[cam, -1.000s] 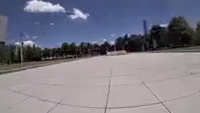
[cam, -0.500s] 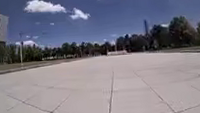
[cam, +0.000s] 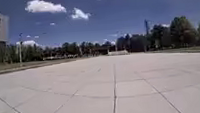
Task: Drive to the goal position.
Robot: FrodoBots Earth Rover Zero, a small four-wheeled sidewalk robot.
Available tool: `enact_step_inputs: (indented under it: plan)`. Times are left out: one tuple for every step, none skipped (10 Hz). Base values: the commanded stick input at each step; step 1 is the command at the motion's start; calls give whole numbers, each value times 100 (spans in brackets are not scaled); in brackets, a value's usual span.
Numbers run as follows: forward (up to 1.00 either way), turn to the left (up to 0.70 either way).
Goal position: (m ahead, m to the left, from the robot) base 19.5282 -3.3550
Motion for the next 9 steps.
enact_step_inputs:
  plan:
    - [50,0]
    - [50,0]
    - [50,0]
    - [50,0]
    - [50,0]
    - [50,0]
    - [50,0]
    - [50,0]
    - [50,0]
